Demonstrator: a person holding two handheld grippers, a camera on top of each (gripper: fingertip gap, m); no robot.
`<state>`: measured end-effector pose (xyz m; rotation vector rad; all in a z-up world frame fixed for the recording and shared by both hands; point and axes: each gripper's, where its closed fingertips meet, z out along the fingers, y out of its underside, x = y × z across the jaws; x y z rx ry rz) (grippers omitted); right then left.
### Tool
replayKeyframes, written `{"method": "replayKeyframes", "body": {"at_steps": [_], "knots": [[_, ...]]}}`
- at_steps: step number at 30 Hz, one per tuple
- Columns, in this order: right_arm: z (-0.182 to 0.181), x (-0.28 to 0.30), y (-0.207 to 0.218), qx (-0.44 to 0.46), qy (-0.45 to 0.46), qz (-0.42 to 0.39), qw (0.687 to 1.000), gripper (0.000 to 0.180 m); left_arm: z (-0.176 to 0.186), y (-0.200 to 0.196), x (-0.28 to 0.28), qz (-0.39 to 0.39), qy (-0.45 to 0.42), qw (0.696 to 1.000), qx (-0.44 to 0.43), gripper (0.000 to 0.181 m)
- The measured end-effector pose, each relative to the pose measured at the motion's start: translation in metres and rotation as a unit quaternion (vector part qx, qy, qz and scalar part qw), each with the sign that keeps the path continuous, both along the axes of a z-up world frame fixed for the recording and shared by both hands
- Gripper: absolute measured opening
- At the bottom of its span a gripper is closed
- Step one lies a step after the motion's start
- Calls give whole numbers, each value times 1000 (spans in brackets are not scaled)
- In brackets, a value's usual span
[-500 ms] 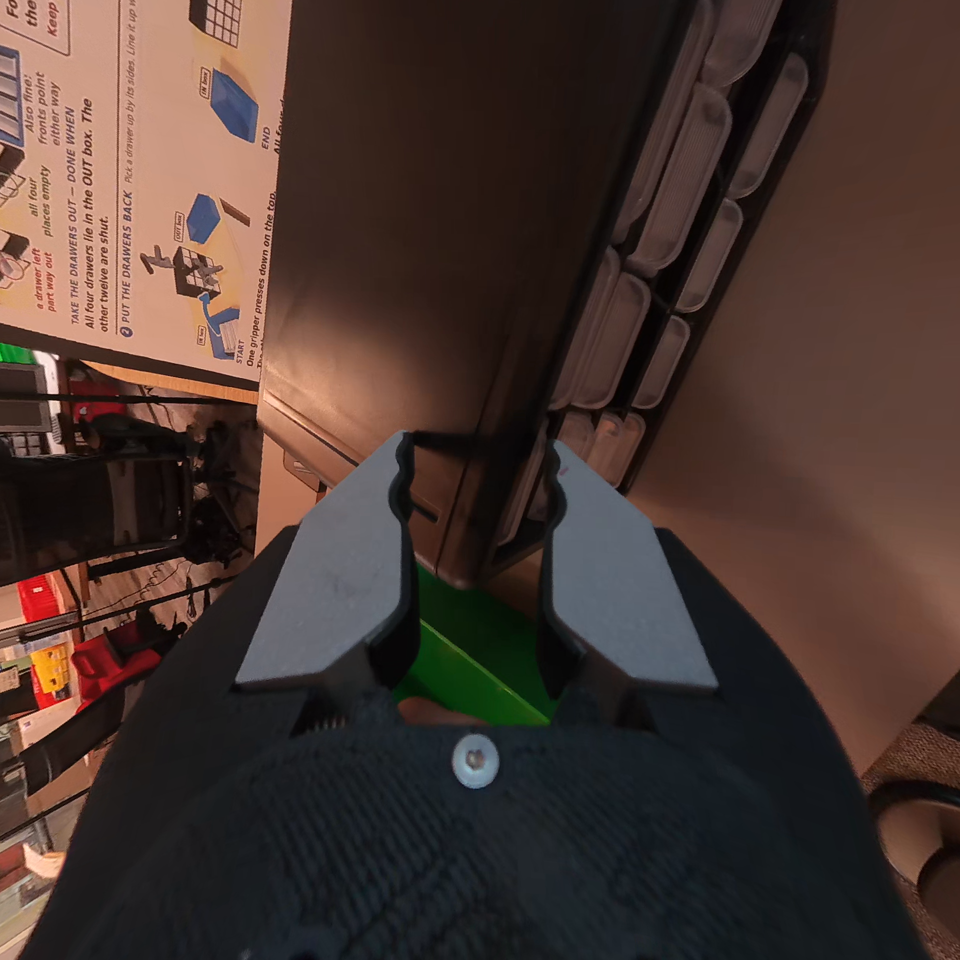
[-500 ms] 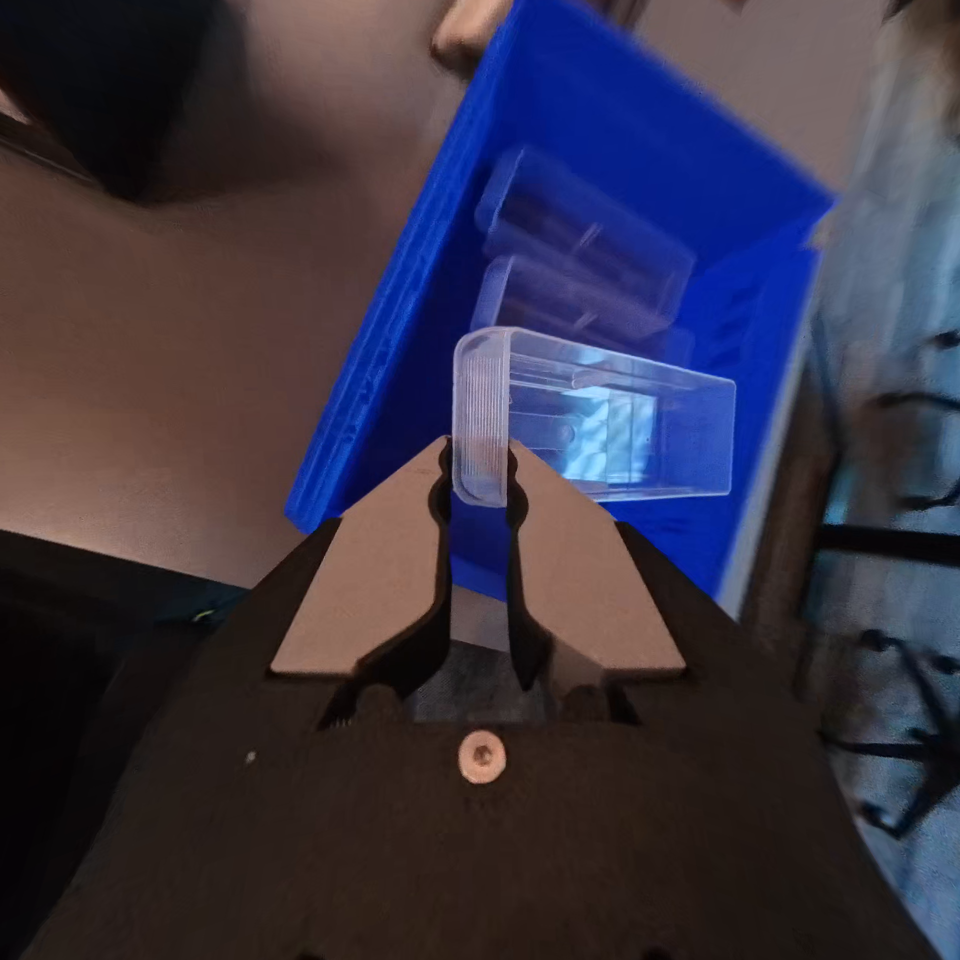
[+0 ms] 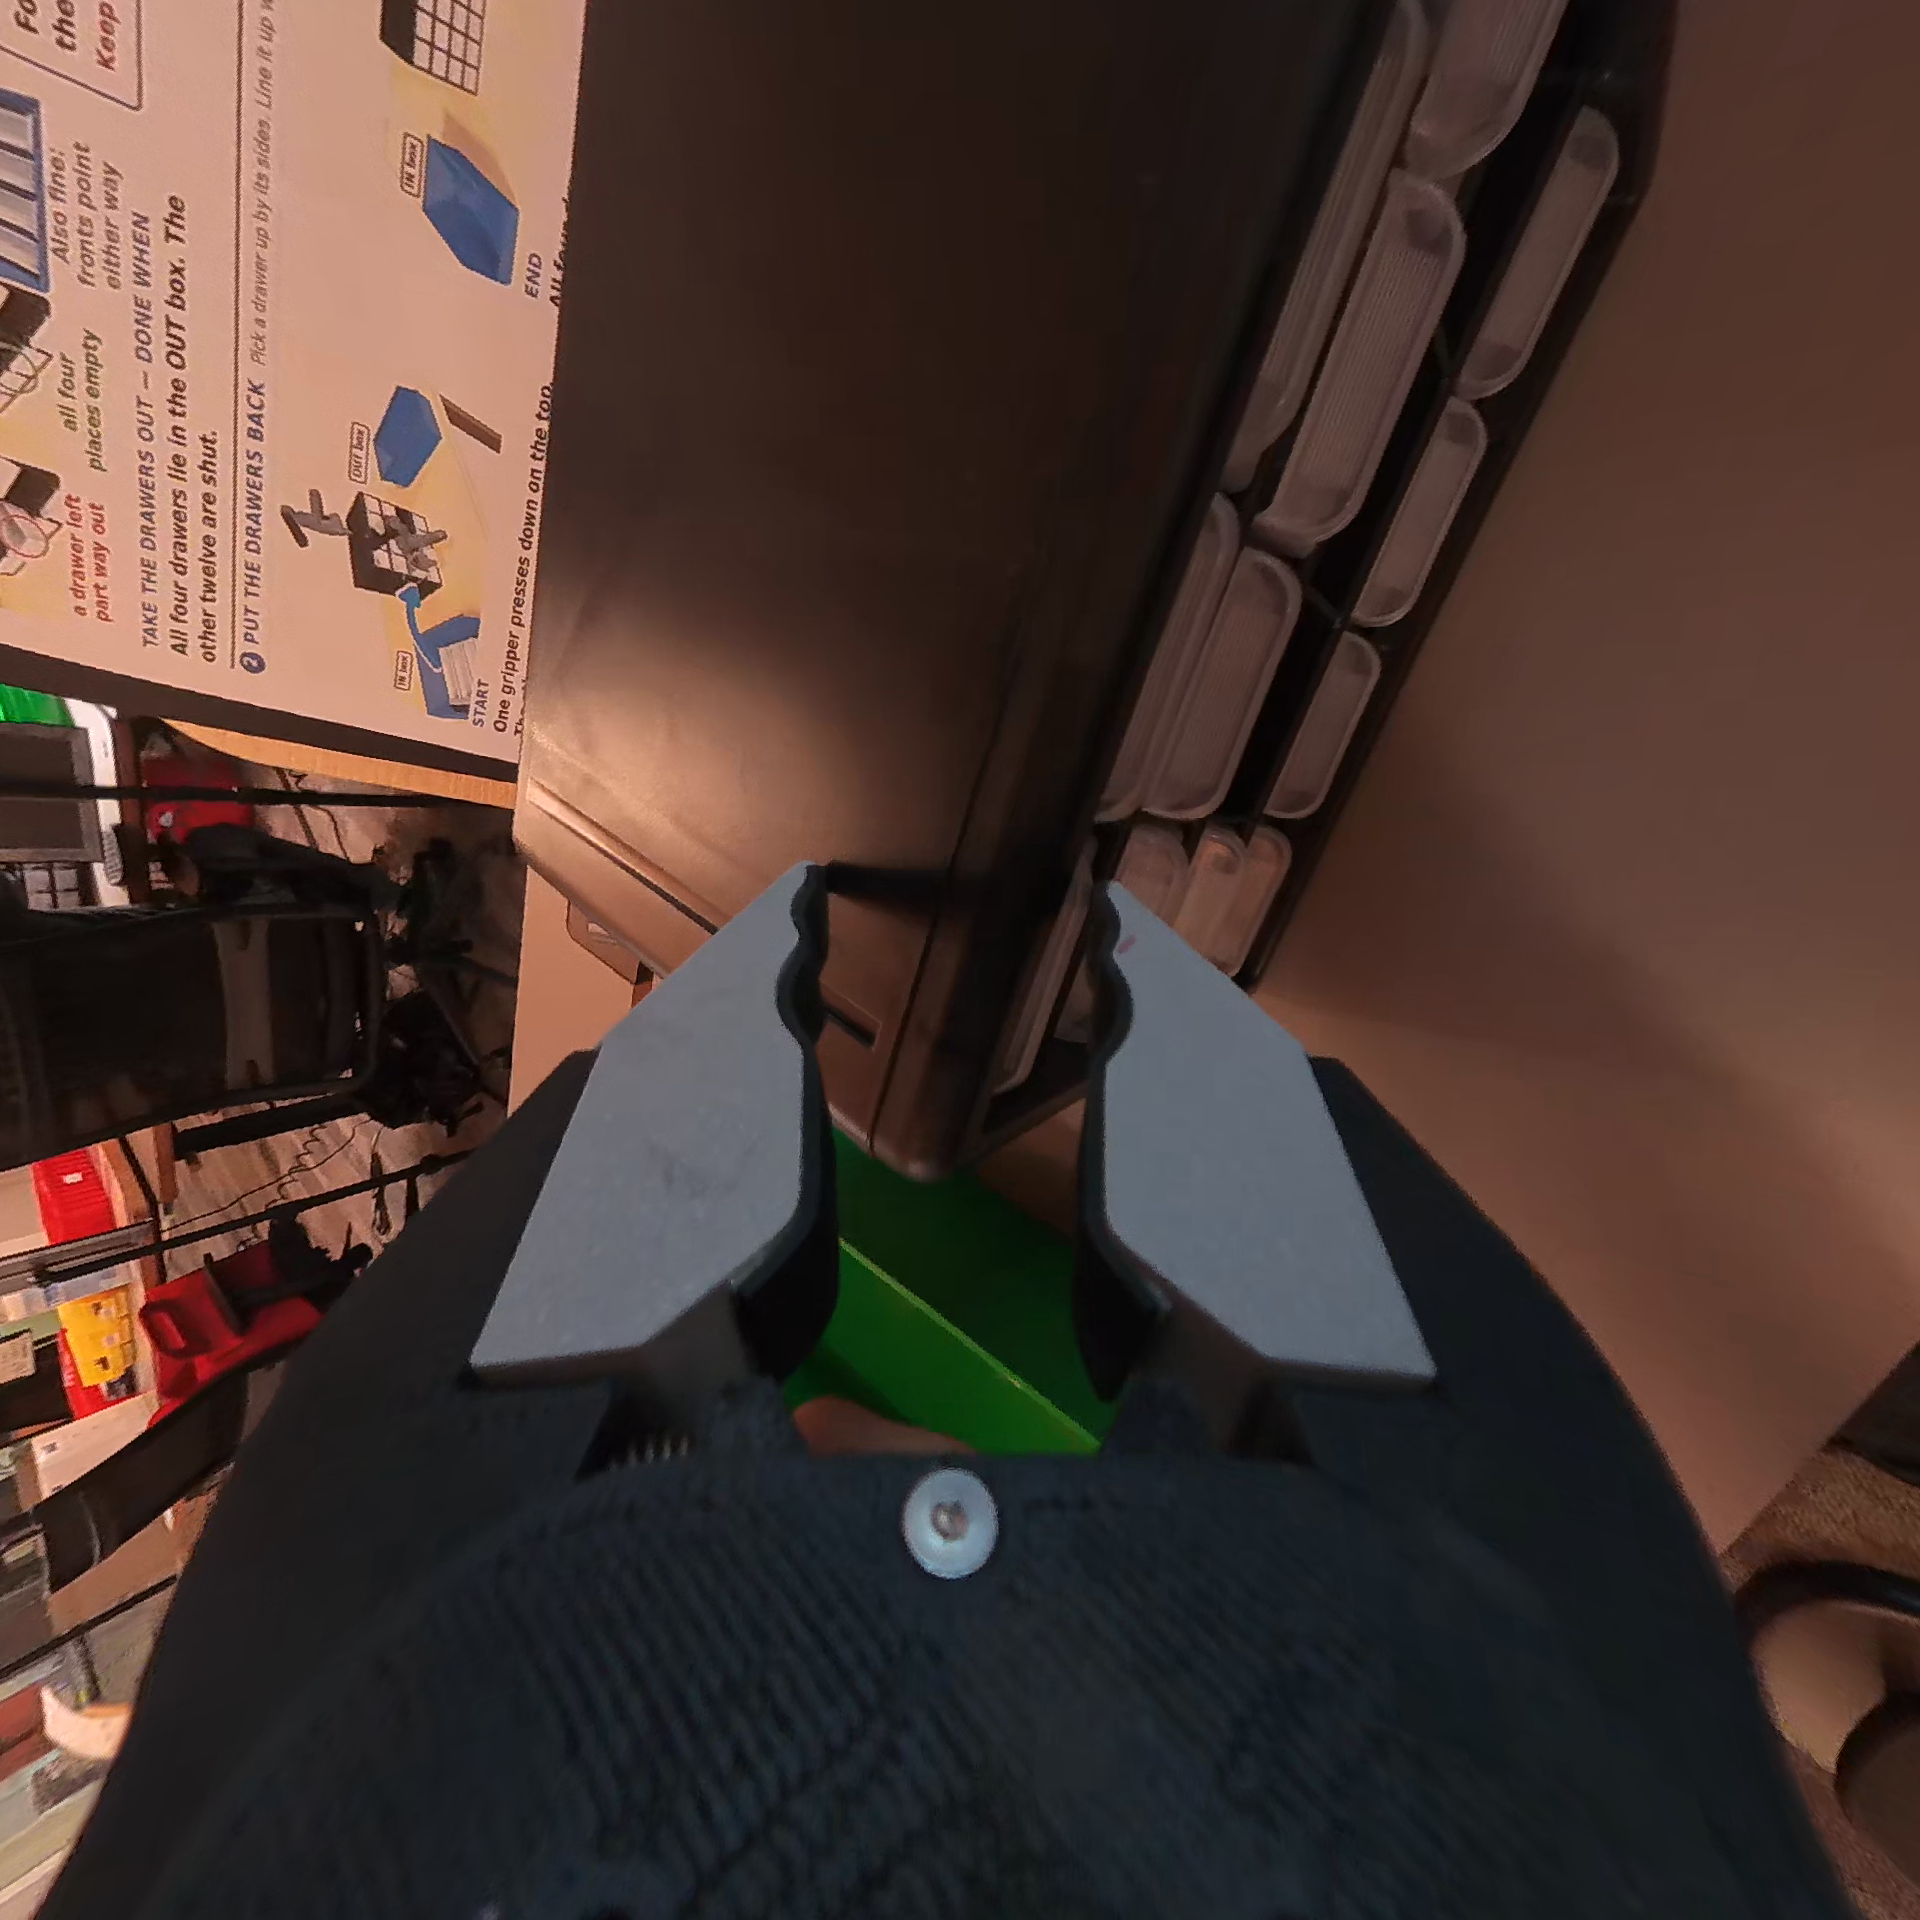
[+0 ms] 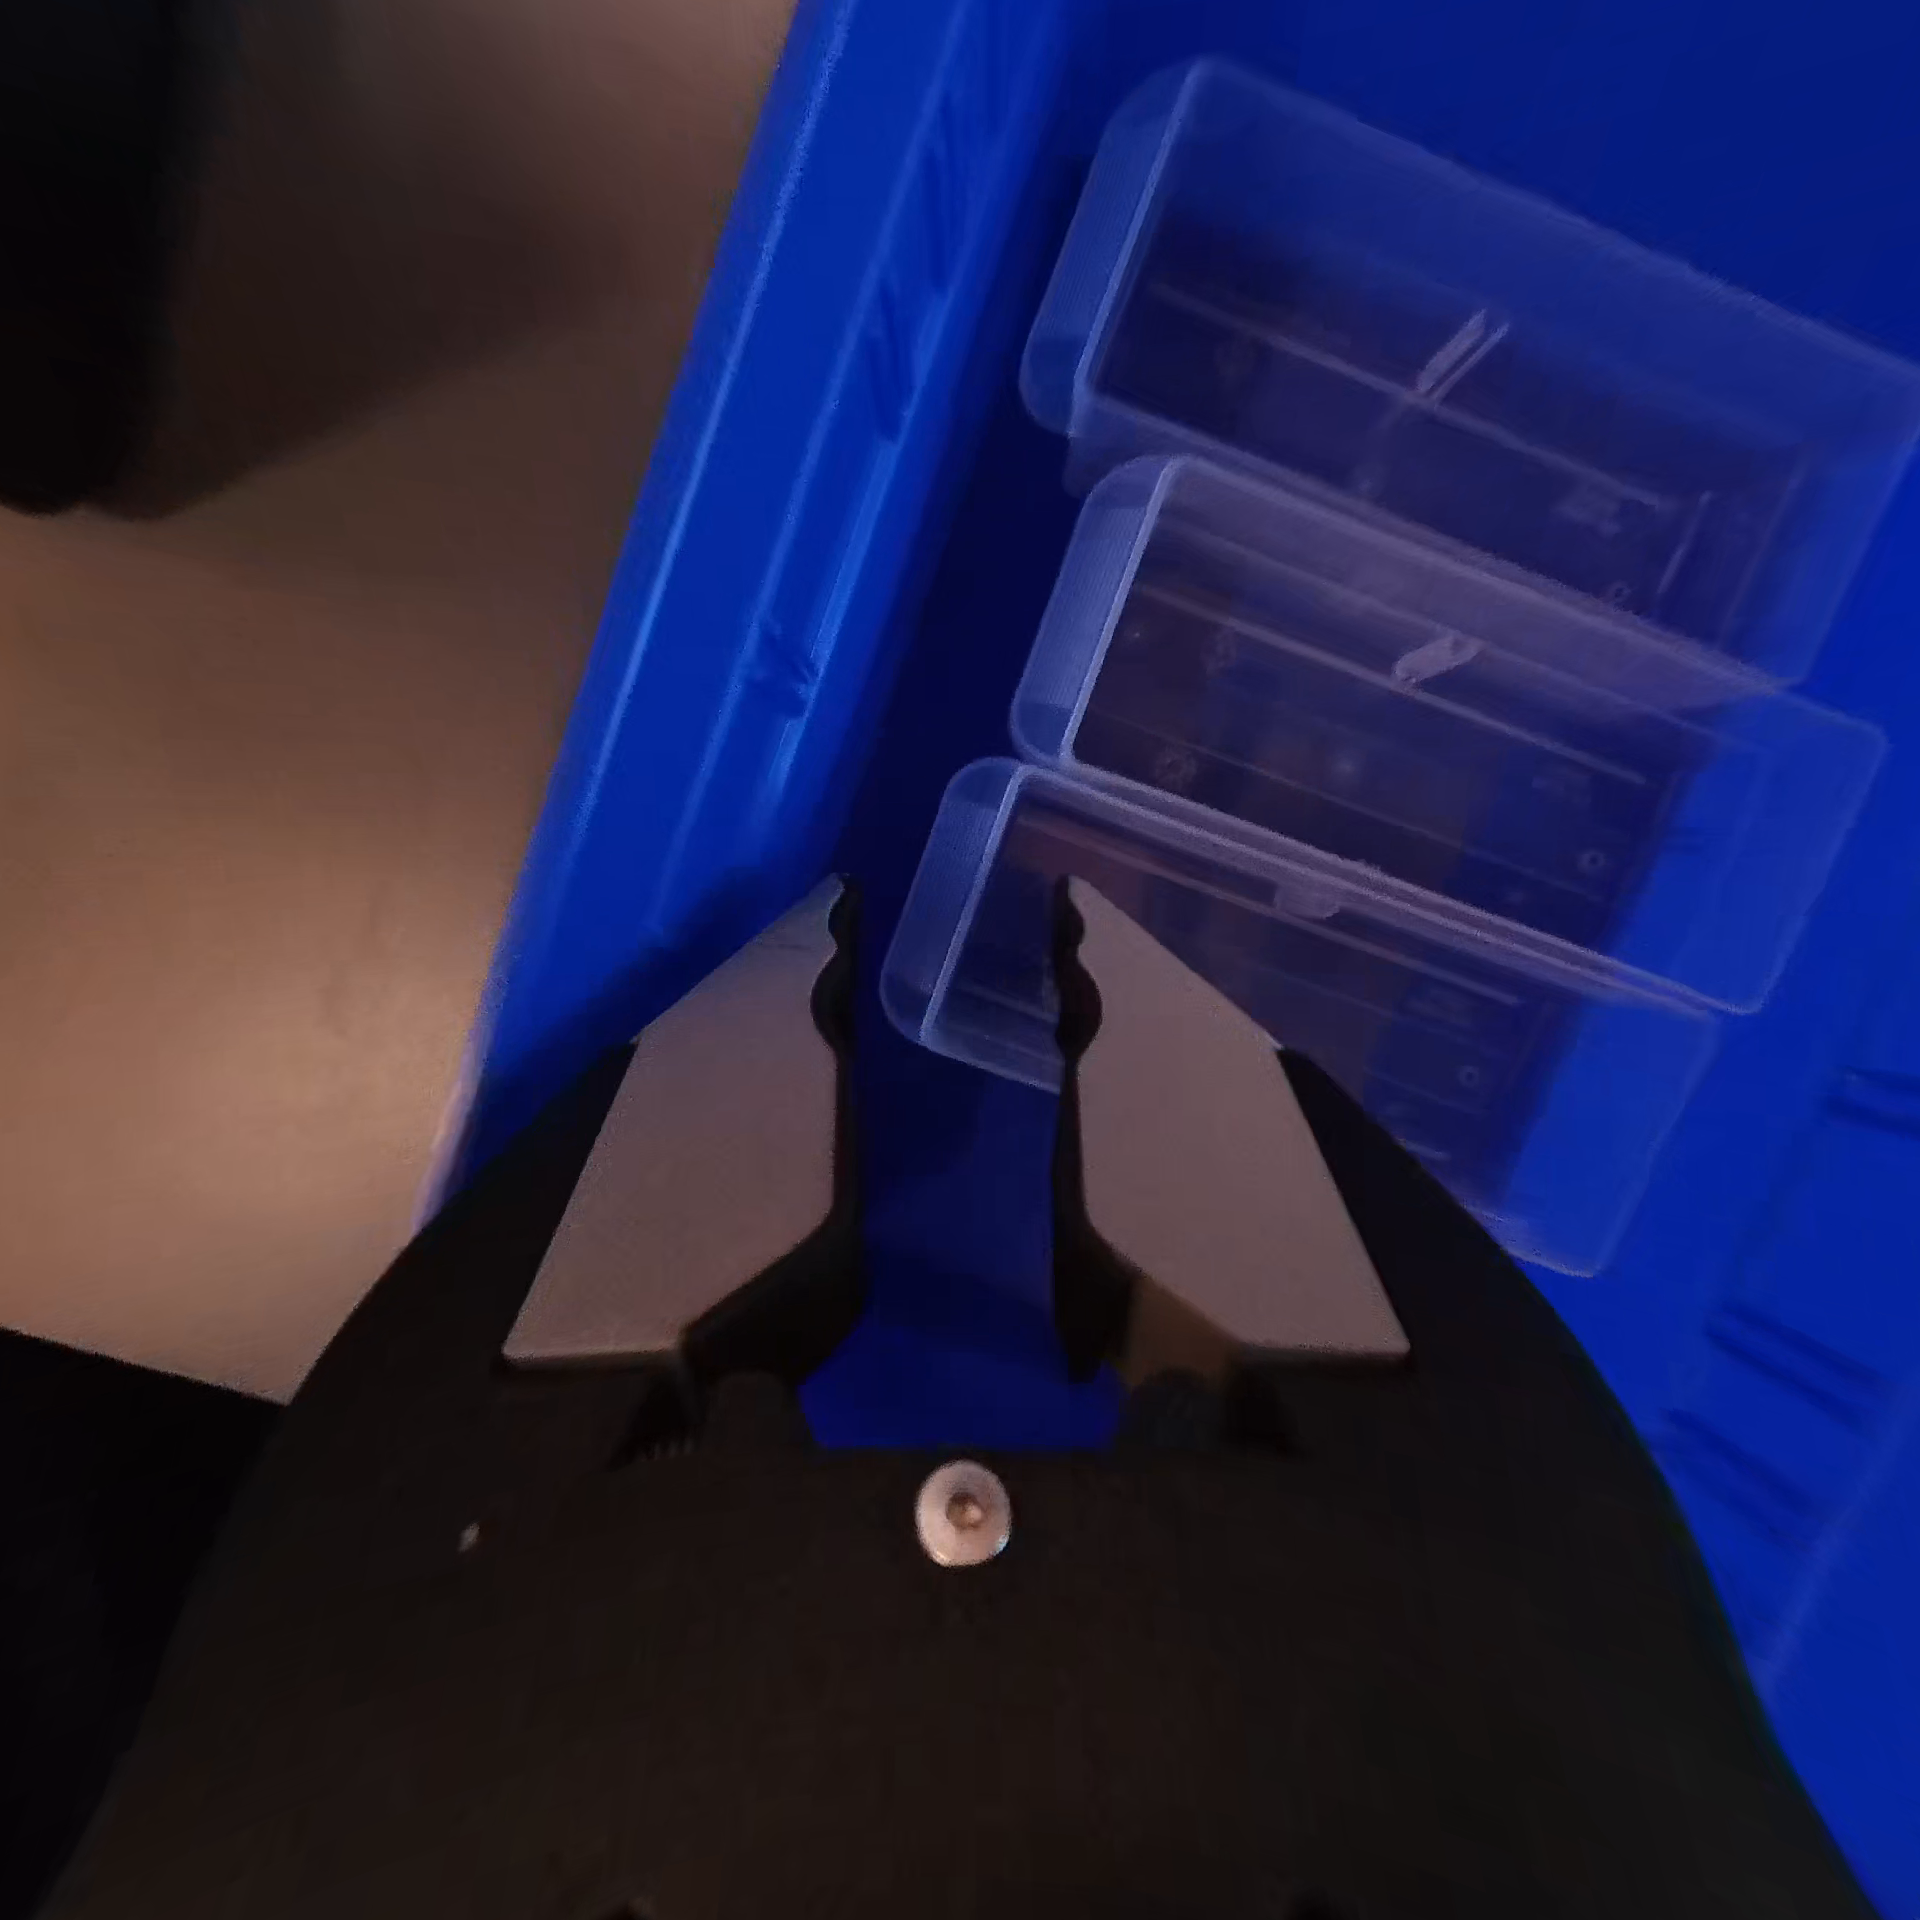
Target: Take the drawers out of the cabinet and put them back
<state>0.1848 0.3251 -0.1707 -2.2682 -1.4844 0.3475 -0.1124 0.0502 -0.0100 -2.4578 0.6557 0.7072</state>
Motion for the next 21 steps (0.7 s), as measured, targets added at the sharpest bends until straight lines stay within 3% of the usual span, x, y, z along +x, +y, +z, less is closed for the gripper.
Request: {"method": "replayKeyframes", "body": {"at_steps": [6, 12, 16, 21], "knots": [[64, -7, -9, 81, 80, 12, 993, 34, 0, 0, 0, -3, 0, 1000, 1, 49], [119, -37, -72, 117, 150, 100, 977, 33, 0, 0, 0, -1, 4, 1000, -2, 49], [125, -64, -133, 109, 177, 184, 961, 34, 0, 0, 0, 2, 4, 1000, -1, 49], [101, -101, -204, 103, 175, 283, 937, 43, 0, 0, 0, 2, 6, 1000, -7, 49]]}}
